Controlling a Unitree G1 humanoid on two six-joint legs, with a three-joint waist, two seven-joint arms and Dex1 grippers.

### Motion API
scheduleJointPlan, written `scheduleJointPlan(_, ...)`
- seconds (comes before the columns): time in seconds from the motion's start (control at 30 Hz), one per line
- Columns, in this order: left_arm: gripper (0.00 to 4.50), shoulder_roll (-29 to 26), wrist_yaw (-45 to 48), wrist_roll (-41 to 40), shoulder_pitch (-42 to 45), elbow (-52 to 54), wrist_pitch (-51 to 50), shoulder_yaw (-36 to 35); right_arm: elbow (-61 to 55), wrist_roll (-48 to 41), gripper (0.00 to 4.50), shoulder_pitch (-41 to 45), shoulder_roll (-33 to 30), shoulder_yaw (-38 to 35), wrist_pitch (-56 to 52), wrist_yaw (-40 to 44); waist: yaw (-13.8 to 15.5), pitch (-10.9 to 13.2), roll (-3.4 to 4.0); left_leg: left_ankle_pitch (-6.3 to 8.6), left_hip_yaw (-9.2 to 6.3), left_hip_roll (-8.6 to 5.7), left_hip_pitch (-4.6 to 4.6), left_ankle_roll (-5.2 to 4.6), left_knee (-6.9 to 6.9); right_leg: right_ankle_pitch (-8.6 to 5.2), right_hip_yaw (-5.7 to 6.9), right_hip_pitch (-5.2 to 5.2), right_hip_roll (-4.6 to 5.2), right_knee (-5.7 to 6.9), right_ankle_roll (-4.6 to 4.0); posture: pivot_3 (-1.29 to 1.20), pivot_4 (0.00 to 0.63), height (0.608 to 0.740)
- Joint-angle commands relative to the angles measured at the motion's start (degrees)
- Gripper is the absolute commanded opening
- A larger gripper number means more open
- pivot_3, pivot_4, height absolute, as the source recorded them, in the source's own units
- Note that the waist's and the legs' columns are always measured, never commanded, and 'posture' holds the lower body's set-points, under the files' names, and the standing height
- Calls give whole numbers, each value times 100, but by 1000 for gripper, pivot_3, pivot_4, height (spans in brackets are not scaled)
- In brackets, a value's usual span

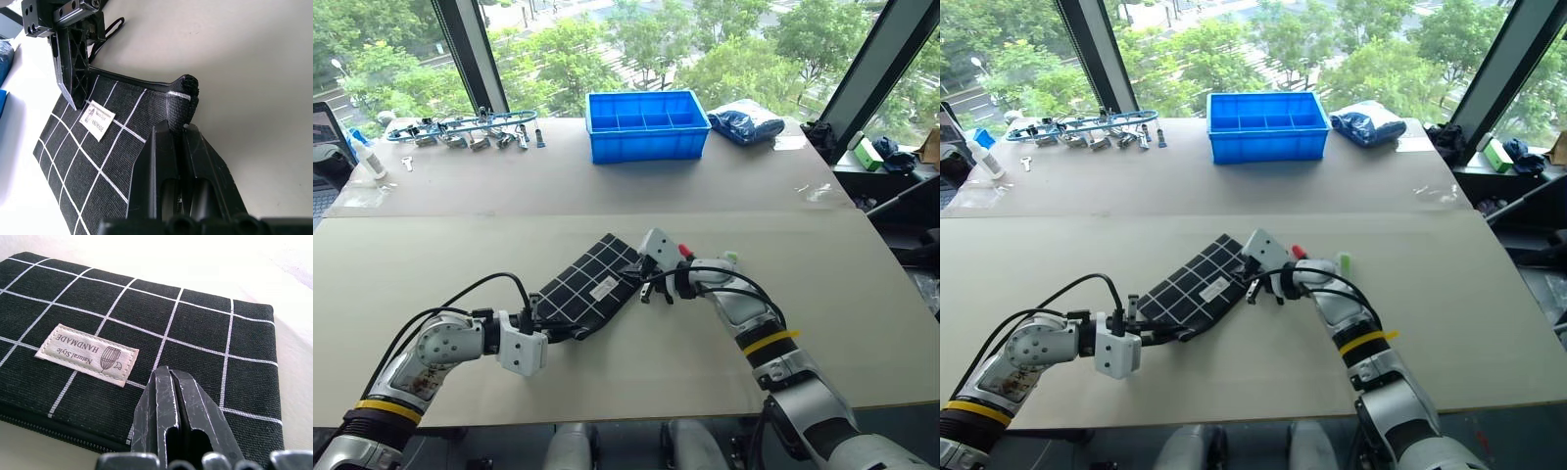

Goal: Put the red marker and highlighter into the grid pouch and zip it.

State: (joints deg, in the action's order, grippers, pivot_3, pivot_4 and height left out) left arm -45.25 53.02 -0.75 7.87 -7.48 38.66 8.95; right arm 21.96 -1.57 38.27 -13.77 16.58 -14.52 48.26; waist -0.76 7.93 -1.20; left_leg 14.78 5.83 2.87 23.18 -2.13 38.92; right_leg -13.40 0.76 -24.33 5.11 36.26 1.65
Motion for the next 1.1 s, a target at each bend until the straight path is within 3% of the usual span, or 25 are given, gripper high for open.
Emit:
scheduleJointPlan(0.03,18,88,-31,-946,-131,255,-507,-383,-239,-187,0,-3,-16,-269,-66,-73,-3,0,0,0,-1,2,1,0,0,0,1,0,-1,-1,0,0,150,740)
scheduleJointPlan(0.07,18,136,28,-1360,-186,362,-798,-495,-235,-235,0,-7,-14,-366,-103,-143,-5,0,0,0,-1,2,0,0,0,0,1,0,0,0,0,0,150,740)
scheduleJointPlan(0.2,0,92,428,-2631,-412,700,-1865,-830,-537,-557,1008,-62,-125,-760,-338,-170,-8,0,0,0,-4,3,1,0,0,0,1,-1,0,0,0,0,150,740)
scheduleJointPlan(0.3,0,117,498,-3136,-533,903,-2604,-1051,-743,-683,2136,-42,-215,-1041,-554,-348,-8,0,0,0,-5,3,1,0,0,0,0,-1,1,-1,0,0,150,740)
scheduleJointPlan(0.4,0,122,656,-3647,-657,1008,-3313,-1294,-1893,-1925,3024,-67,-643,-1770,-1759,197,1,3,3,0,-8,1,2,0,0,0,0,-1,2,-1,1,0,150,740)
scheduleJointPlan(0.53,0,220,680,-4279,-608,1427,-4098,-1572,-2903,-2947,3024,-195,-1410,-2330,-2526,726,37,4,4,3,-40,2,8,-4,0,1,6,3,7,-10,3,0,150,740)
scheduleJointPlan(0.73,0,604,352,-5091,-303,2044,-4891,-1985,-2966,-2628,3024,-539,-2193,-2086,-2267,921,11,3,0,5,-56,-3,-3,-8,0,1,1,13,1,-11,3,0,150,740)
scheduleJointPlan(0.9,0,724,507,-4860,-589,2390,-5035,-1940,-2770,-2038,3024,-777,-2220,-1520,-1823,758,-28,3,0,5,-51,-6,-3,-8,-1,1,-13,7,-5,-13,3,0,150,740)
scheduleJointPlan(1.1,0,860,981,-3655,-1067,1969,-4079,-1716,-2373,-1668,3024,-600,-2015,-1278,-1544,487,20,3,0,4,-18,-7,-1,-6,0,1,-9,6,-6,-15,3,0,150,740)
